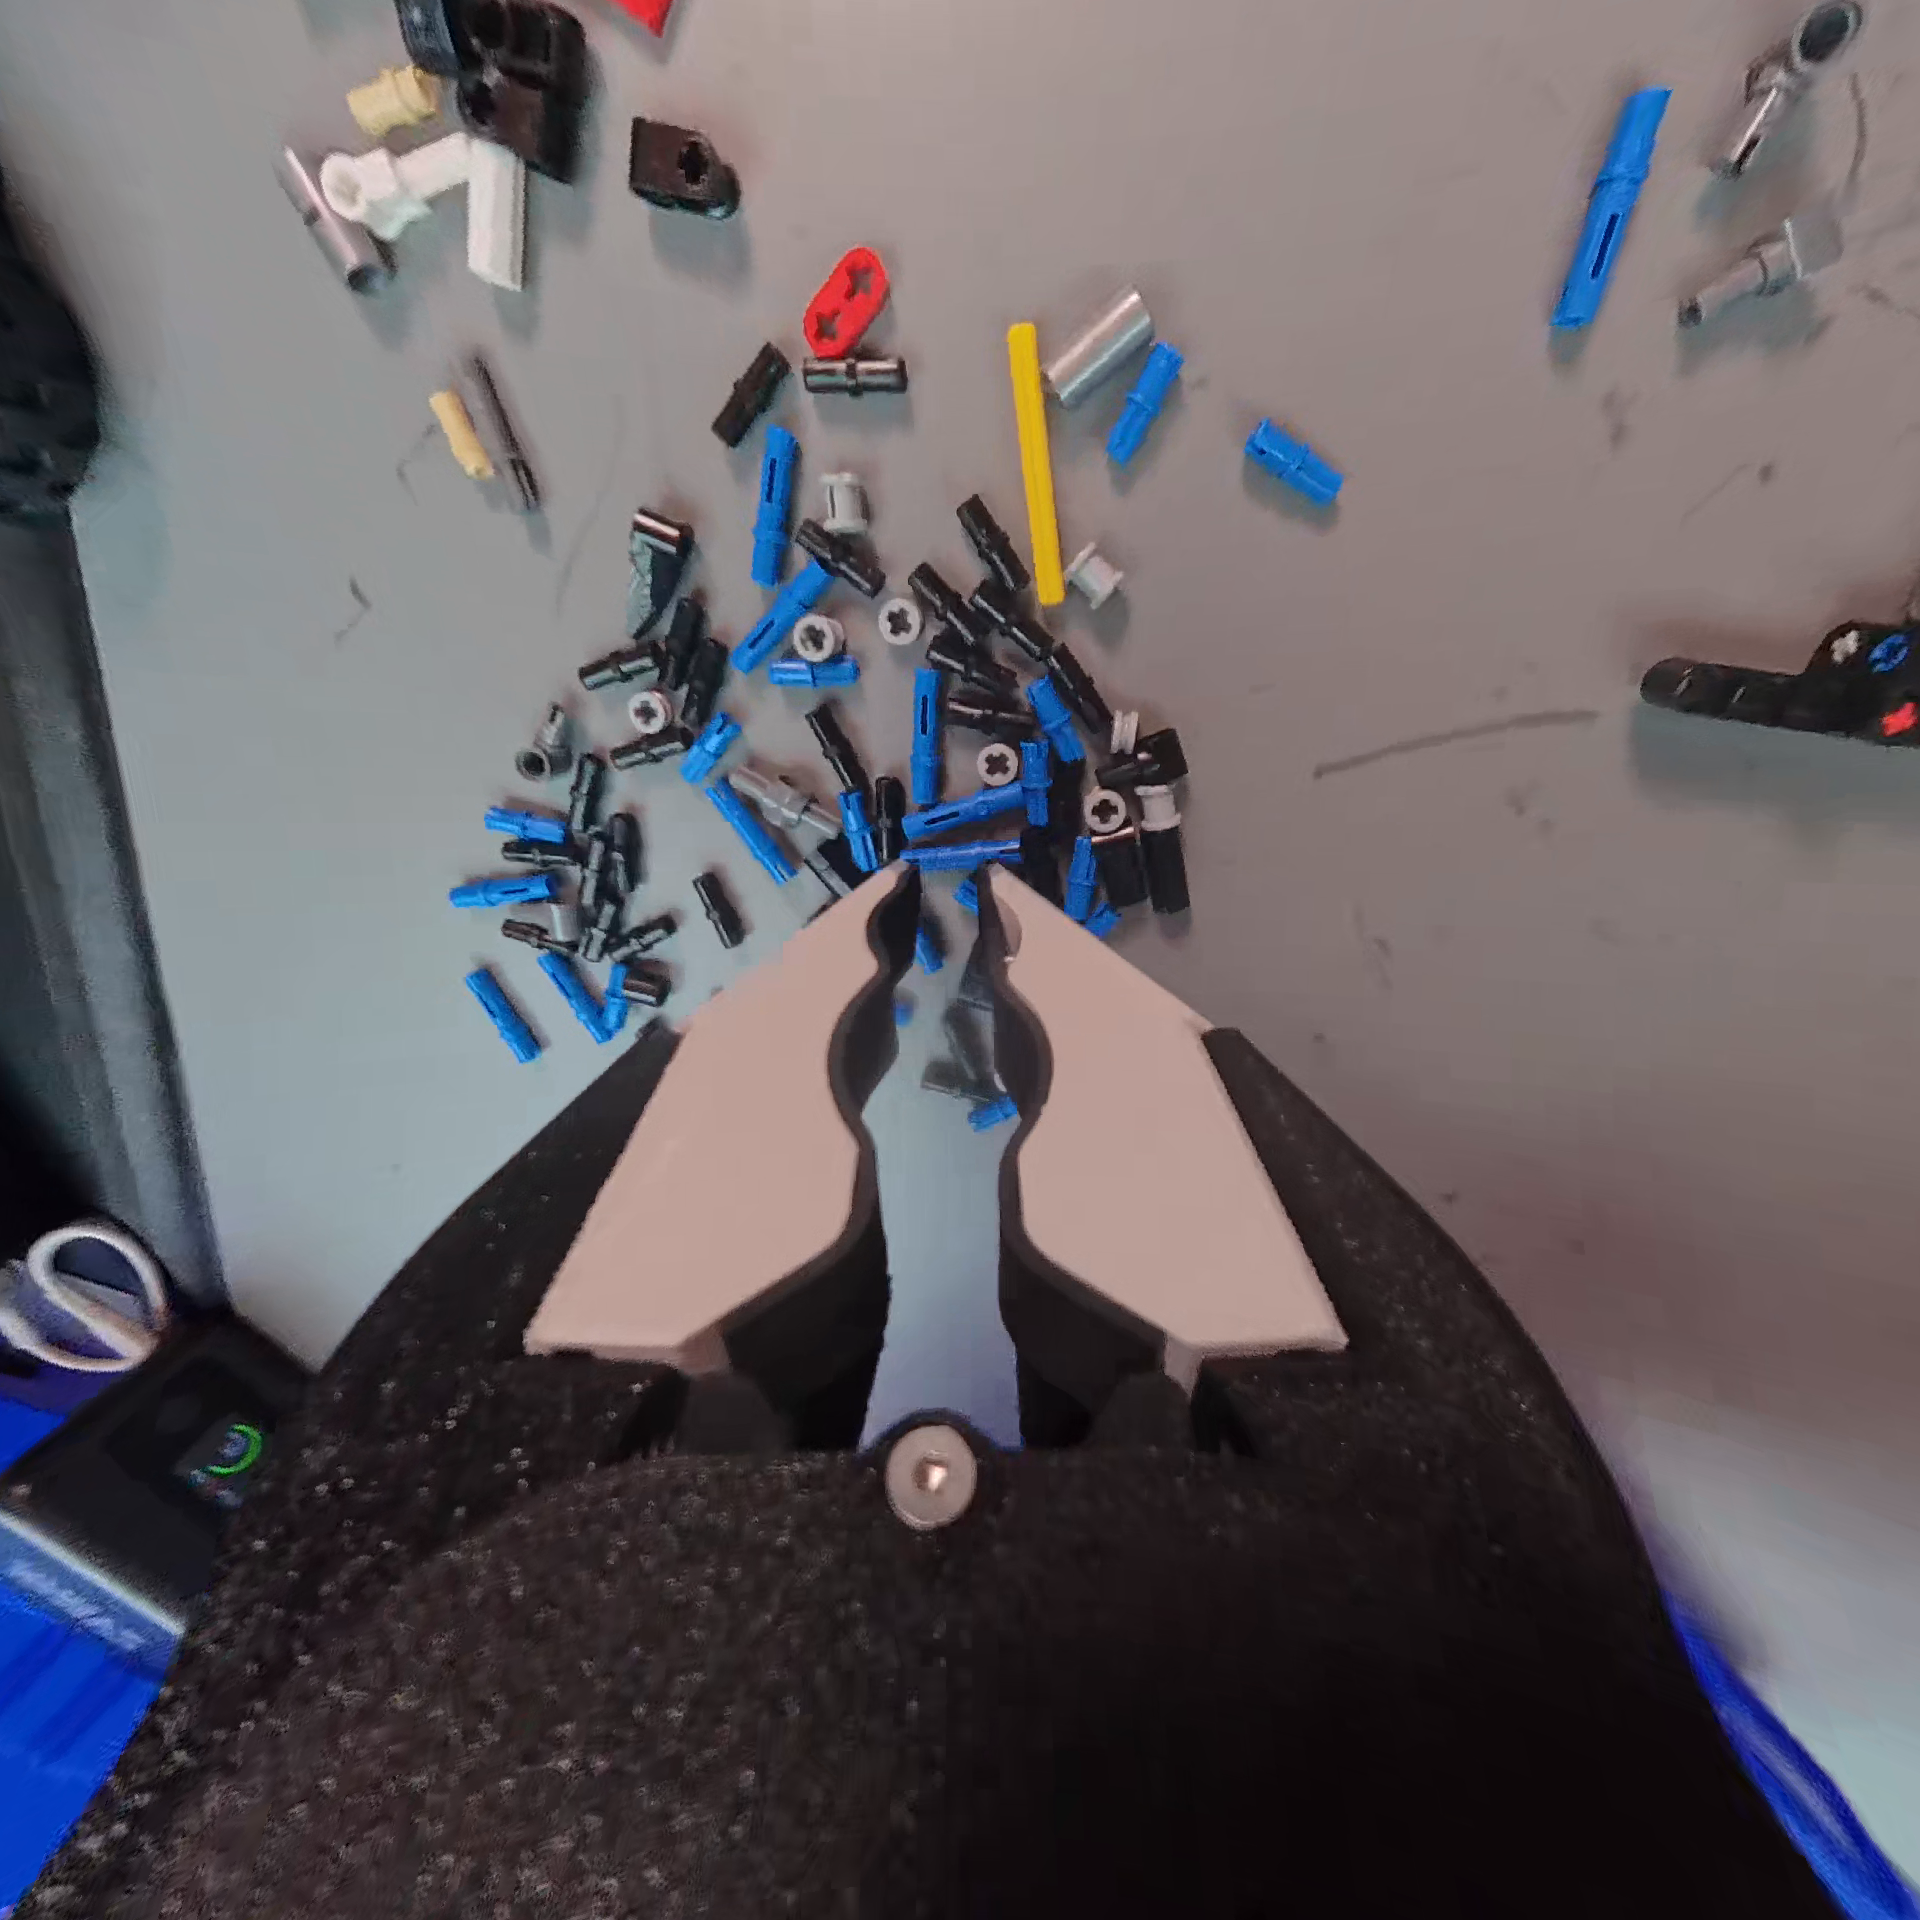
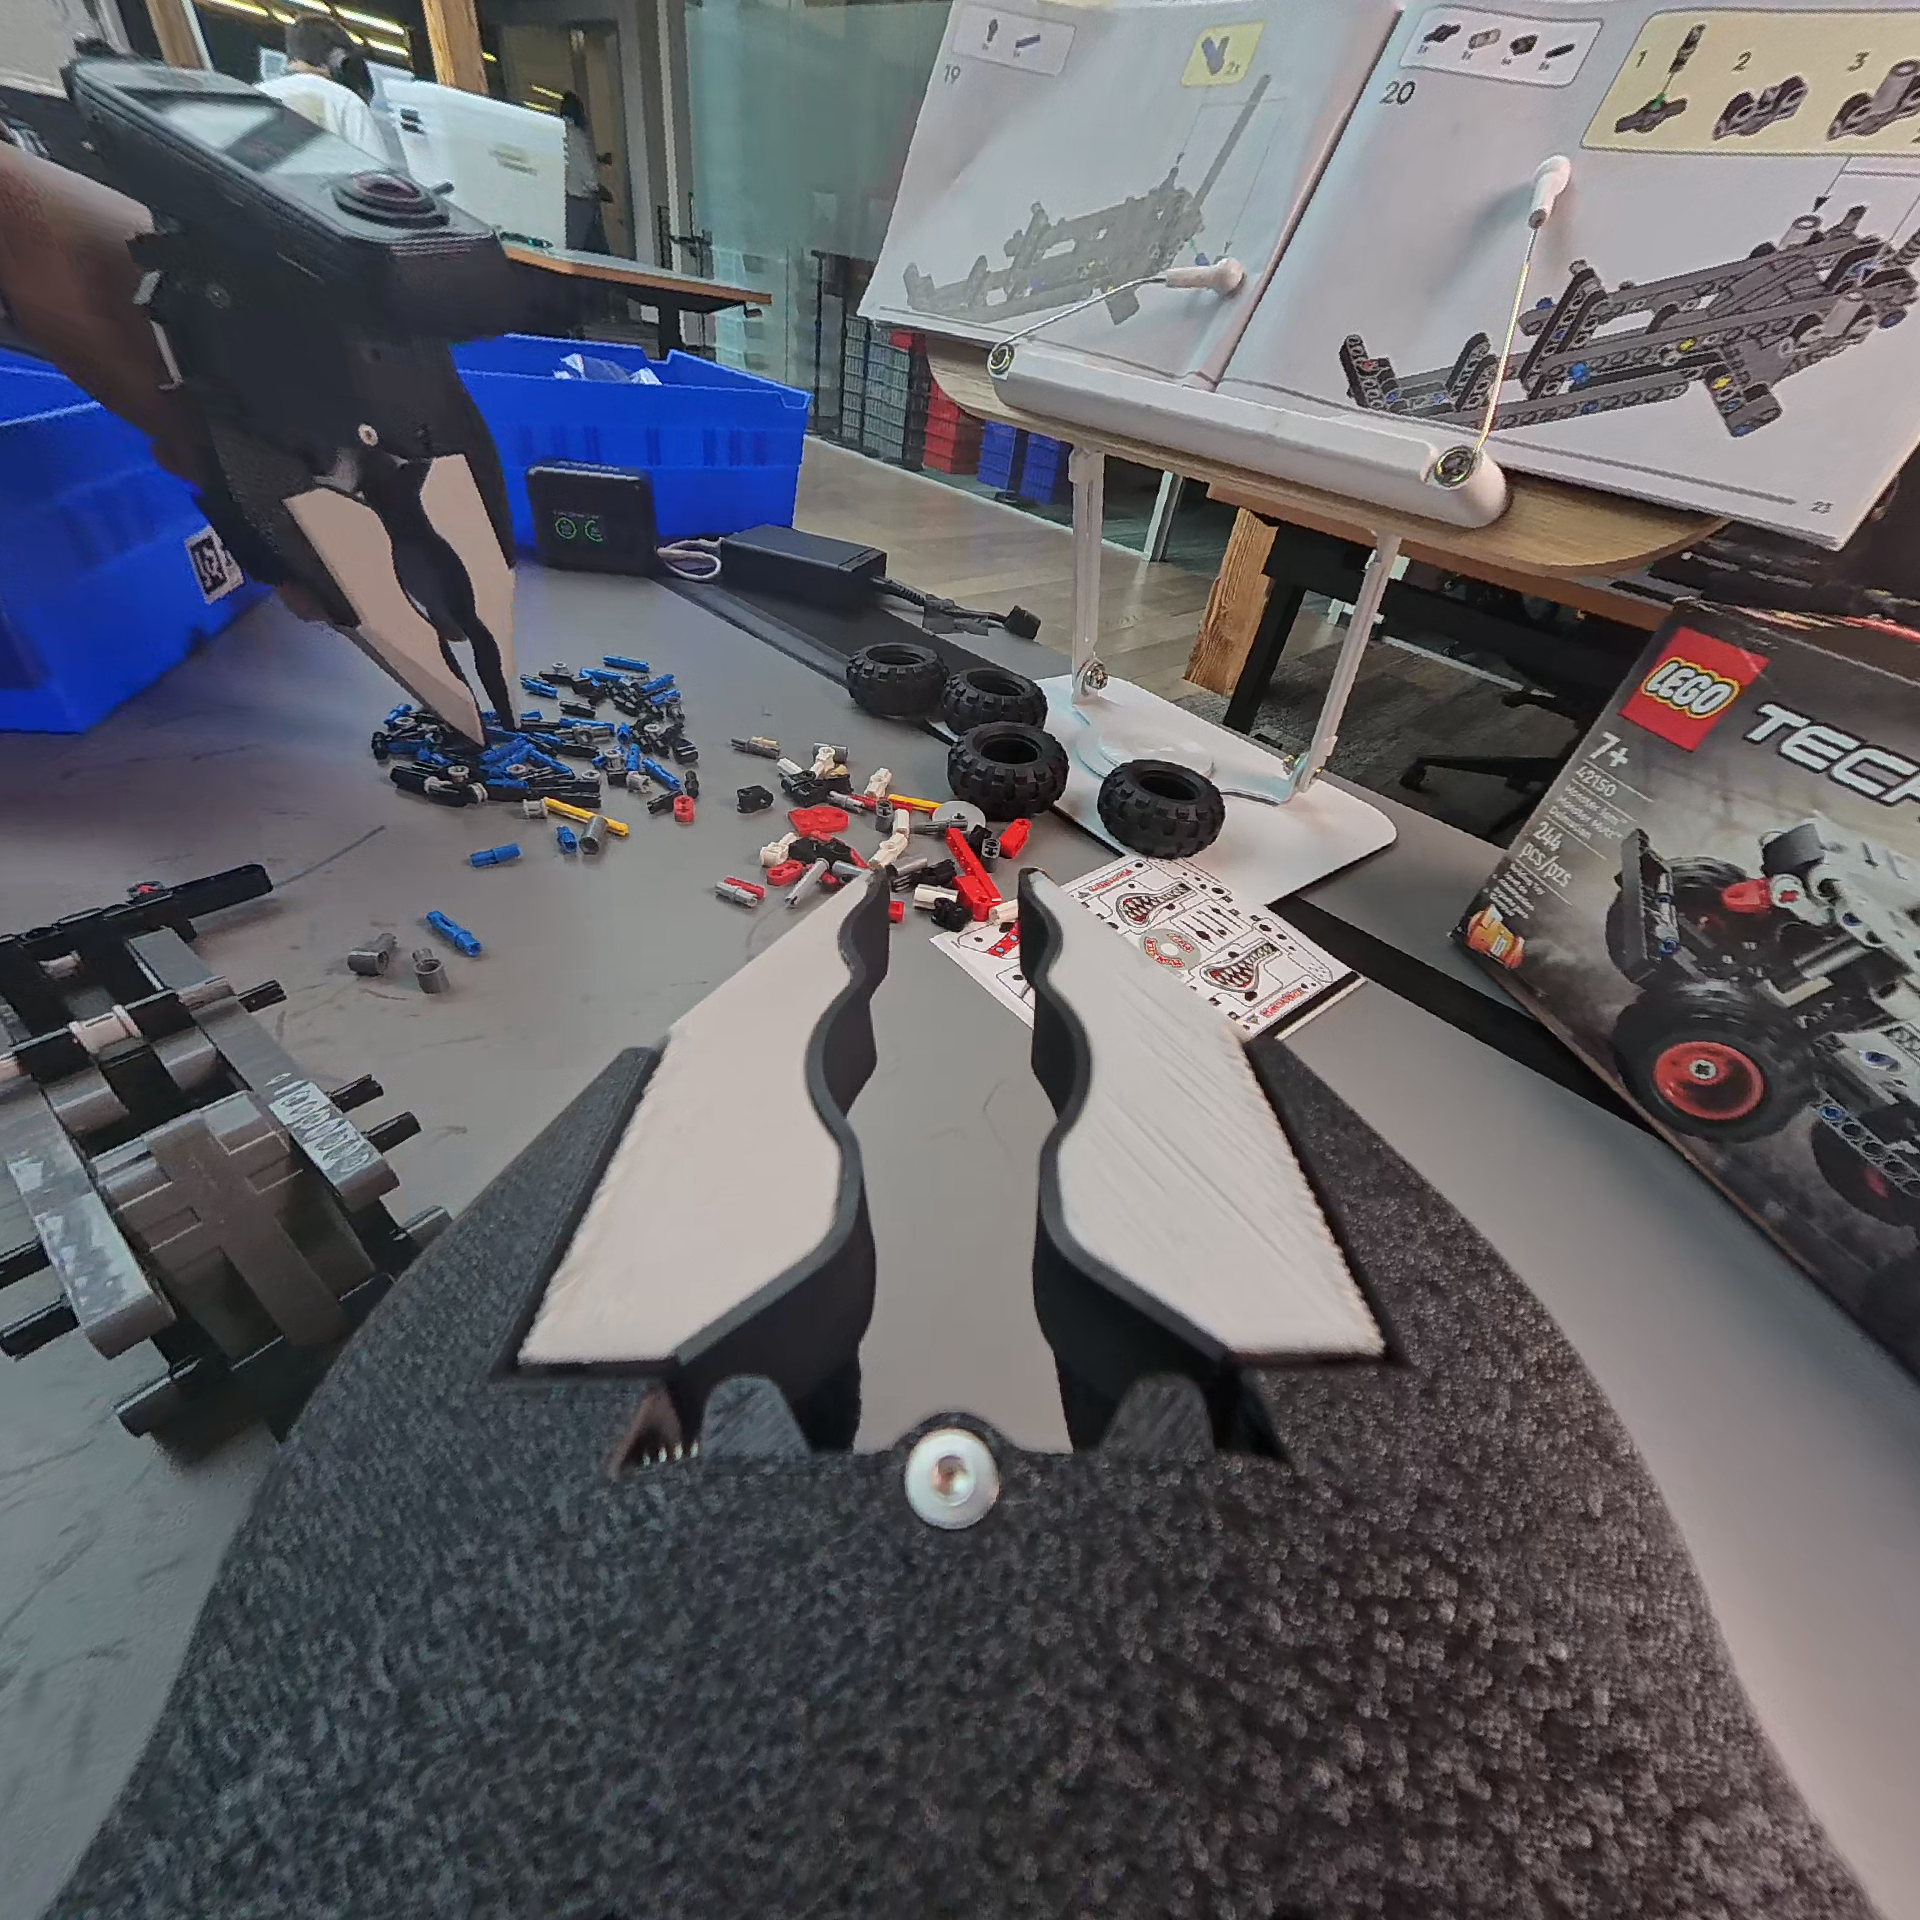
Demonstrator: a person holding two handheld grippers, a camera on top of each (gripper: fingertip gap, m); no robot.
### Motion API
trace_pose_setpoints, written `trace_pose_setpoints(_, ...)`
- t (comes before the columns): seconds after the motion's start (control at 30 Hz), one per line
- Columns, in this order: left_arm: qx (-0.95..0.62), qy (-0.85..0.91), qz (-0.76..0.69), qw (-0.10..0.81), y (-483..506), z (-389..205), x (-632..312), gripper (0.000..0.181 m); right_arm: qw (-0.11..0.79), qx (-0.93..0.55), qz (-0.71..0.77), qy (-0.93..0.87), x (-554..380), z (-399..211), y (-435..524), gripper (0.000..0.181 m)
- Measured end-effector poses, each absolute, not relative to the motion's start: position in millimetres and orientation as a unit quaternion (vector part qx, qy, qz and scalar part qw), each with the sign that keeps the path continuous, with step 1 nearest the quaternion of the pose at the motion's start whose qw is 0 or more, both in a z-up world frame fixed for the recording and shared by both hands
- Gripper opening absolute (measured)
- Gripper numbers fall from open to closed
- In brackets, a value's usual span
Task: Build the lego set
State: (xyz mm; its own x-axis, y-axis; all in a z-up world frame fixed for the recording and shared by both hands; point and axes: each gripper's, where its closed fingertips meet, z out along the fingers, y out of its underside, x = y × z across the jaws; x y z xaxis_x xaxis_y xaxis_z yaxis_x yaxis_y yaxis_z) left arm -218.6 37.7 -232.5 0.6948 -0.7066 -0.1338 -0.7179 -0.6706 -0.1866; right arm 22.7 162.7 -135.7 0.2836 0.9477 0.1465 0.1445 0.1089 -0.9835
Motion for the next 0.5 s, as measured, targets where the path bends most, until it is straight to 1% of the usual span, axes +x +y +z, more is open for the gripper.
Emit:
trace_pose_setpoints(0.2, -0.859, 0.498, 0.045, 0.112, 41.3, -231.8, -217.6, 0.011, 0.566, -0.566, 0.353, -0.484, 22.8, -136.8, 163.2, 0.024)
trace_pose_setpoints(0.5, -0.832, 0.55, 0.017, 0.068, 35.2, -234.6, -219.2, 0.007, 0.563, -0.565, 0.342, -0.497, 21.8, -141.6, 162.6, 0.024)
